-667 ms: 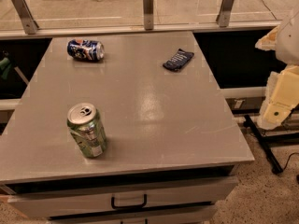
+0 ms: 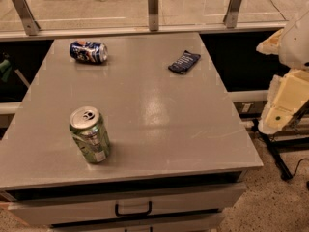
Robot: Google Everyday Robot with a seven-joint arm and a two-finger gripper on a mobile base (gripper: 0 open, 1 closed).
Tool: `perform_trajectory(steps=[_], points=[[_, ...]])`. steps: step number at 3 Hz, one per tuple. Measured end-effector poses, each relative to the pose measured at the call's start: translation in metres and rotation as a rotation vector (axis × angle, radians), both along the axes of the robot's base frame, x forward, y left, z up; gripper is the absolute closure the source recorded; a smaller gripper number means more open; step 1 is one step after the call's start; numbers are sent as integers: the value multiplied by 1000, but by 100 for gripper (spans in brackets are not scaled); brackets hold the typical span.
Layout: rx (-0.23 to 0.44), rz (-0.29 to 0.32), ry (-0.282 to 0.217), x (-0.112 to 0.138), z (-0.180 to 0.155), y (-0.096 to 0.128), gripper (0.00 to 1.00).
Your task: Move green can near pepsi can
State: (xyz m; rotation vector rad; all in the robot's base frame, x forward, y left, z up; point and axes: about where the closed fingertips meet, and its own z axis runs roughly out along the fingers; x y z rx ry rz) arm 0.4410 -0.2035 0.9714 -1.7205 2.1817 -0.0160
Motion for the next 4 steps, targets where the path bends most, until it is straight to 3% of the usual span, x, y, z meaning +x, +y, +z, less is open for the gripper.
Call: perform_trajectory(steps=[1, 2, 3, 4], points=[[144, 107, 9, 8, -21, 47, 0], [310, 240, 20, 12, -41, 119, 0], [342, 258, 17, 11, -38, 133, 0], [340, 257, 17, 11, -38, 132, 0]])
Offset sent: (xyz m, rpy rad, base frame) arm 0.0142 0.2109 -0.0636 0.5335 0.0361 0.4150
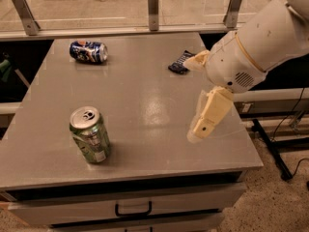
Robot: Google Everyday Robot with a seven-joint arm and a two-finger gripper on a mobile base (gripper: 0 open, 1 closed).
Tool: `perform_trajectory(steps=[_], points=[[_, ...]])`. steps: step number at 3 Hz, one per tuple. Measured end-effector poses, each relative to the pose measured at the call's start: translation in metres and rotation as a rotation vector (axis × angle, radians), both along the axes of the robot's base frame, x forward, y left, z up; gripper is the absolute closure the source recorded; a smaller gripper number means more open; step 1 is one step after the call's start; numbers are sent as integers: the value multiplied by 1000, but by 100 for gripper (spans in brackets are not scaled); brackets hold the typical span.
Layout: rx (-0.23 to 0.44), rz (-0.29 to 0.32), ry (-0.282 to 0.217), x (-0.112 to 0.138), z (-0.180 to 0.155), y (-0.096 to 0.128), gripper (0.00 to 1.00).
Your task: Move green can near pepsi can
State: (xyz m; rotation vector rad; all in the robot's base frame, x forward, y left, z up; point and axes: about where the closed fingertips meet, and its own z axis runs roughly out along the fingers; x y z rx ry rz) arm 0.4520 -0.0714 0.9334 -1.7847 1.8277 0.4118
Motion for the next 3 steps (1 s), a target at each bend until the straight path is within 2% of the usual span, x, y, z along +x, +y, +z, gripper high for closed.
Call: perform_trajectory(steps=[1, 2, 3], points=[[76, 23, -2, -2, -2, 3, 0], [247, 91, 24, -4, -18, 44, 0], [388, 159, 38, -5, -29, 93, 0]])
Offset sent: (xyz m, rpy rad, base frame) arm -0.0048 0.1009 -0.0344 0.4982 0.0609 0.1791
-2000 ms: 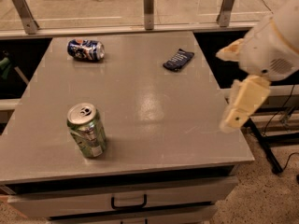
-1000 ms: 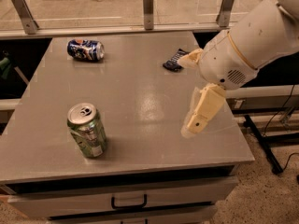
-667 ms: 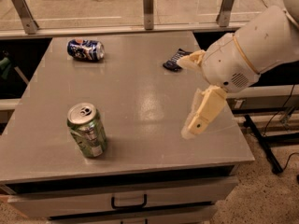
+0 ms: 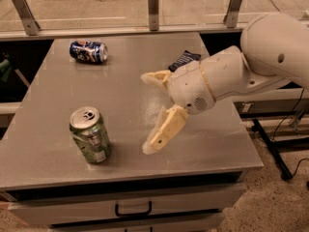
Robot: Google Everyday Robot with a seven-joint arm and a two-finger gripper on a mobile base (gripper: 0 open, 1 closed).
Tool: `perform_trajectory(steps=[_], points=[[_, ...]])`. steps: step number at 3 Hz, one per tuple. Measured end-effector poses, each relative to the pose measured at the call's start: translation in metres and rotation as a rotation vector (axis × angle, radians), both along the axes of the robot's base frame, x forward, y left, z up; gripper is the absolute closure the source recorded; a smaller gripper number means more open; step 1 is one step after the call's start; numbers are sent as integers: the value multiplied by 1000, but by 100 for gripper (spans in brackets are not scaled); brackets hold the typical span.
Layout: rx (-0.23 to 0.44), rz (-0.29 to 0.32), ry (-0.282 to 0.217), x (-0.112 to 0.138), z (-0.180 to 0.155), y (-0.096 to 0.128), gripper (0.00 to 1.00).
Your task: Move green can near pepsi can
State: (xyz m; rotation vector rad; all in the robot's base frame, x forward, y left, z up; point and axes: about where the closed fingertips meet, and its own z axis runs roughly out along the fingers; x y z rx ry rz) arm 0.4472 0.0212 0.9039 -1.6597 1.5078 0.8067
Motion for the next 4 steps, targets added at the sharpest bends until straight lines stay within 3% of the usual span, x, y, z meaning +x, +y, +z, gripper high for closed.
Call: perform_trajectory(steps=[2, 3, 4], points=[[135, 127, 44, -13, -10, 75, 0], [182, 163, 64, -23, -17, 101, 0], [211, 170, 84, -31, -23, 113, 18]])
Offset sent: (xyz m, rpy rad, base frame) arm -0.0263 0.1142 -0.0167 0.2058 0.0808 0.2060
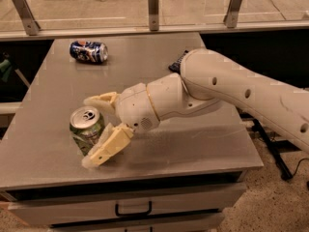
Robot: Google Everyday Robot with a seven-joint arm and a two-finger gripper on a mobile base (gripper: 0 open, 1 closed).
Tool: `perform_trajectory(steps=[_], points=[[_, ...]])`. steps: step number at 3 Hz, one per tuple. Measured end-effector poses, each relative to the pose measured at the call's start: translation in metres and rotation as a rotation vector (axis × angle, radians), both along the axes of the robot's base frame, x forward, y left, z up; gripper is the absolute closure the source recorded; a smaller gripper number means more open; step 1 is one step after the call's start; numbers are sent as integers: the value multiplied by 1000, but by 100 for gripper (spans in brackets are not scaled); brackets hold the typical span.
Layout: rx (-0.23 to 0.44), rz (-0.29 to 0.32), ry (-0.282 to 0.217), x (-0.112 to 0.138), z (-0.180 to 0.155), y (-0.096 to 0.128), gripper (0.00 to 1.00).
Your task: Move green can near pepsi can
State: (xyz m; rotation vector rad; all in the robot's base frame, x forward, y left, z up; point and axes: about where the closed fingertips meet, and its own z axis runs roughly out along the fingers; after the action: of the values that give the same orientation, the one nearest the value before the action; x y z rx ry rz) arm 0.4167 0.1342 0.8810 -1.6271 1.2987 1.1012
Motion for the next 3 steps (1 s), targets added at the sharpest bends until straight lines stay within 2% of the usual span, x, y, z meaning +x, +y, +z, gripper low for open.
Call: perform_trajectory(steps=[1, 2, 3], points=[[9, -13, 8, -1, -3, -1, 42], [10, -61, -11, 10, 3, -18, 65], [9, -160, -68, 33, 24, -59, 87]])
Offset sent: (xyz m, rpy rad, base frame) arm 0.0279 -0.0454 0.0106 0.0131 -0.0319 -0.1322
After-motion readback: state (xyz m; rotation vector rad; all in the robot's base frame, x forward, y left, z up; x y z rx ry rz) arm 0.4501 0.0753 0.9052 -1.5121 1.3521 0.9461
